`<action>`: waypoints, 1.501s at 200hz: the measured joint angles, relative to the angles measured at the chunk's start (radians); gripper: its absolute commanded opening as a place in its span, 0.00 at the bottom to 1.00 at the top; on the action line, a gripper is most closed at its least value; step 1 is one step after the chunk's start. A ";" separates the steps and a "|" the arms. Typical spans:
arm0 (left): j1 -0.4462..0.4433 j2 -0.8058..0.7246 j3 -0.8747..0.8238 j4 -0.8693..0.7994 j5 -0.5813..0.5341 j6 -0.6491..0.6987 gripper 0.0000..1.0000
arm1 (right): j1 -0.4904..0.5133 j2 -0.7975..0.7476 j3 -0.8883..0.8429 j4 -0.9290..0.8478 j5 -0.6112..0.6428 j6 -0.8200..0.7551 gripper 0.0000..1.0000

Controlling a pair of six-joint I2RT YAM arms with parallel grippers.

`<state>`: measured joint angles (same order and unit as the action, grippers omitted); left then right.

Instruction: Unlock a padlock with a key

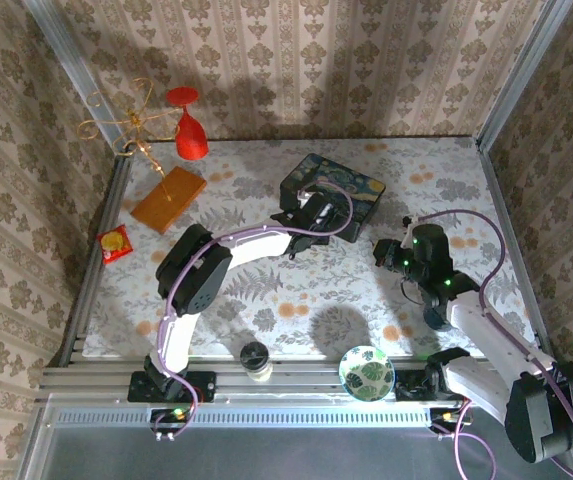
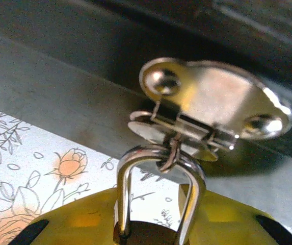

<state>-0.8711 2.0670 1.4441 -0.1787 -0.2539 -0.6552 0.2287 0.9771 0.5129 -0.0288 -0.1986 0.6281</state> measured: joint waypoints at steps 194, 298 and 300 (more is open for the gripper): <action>-0.019 0.101 0.144 -0.039 0.323 -0.318 0.00 | -0.028 0.093 -0.101 0.101 -0.008 -0.084 0.00; 0.042 0.128 0.245 -0.105 0.513 -0.505 0.00 | -0.035 0.396 -0.140 0.519 -0.249 -0.098 0.00; 0.042 0.128 0.245 -0.105 0.514 -0.507 0.00 | -0.035 0.399 -0.140 0.523 -0.251 -0.098 0.00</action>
<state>-0.8295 2.1952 1.6886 -0.2840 0.2600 -1.1618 0.1936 1.3762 0.3729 0.4946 -0.4500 0.5297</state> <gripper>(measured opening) 0.302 0.060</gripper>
